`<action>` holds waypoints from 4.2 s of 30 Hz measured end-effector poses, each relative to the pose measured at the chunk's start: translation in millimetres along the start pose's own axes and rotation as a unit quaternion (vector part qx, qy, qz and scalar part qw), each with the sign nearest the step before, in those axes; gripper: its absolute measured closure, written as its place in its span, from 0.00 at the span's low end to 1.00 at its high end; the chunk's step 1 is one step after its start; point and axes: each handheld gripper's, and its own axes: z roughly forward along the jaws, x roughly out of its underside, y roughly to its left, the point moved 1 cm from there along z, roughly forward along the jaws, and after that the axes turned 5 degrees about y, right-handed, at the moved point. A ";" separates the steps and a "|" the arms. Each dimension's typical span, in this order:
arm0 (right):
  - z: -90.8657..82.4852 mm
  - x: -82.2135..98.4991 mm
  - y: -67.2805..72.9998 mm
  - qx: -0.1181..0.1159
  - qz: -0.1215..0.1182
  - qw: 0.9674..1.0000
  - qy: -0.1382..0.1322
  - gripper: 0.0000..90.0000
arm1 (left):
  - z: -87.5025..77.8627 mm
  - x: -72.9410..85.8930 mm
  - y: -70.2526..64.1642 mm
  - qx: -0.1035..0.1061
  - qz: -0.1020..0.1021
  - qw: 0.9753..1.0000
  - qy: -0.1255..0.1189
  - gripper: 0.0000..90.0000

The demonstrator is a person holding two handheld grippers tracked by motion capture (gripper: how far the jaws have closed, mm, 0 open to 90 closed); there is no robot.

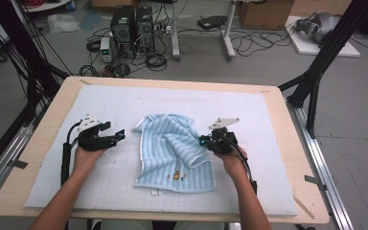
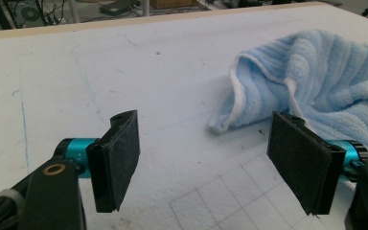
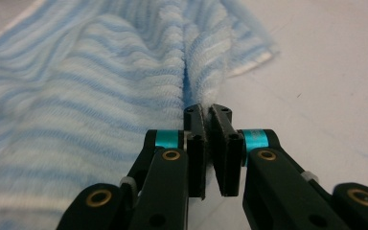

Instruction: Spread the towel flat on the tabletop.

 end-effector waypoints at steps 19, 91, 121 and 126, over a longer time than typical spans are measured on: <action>38.6 -41.8 -37.1 0.042 0.052 0.998 -0.011 0.58 | 3.8 0.9 -4.2 0.017 0.002 1.000 0.005 0.36; -19.6 9.3 -46.2 0.126 0.087 0.984 -0.091 0.55 | 55.5 -27.3 -40.3 0.084 -0.005 0.994 0.064 0.41; -13.9 22.3 -17.3 0.071 0.049 0.993 -0.081 0.51 | 99.2 -51.5 -18.0 -0.004 0.018 0.989 0.144 0.97; -4.7 14.5 -6.9 0.061 0.037 0.994 -0.078 0.51 | 87.1 -47.0 10.8 -0.042 -0.007 0.988 0.148 0.97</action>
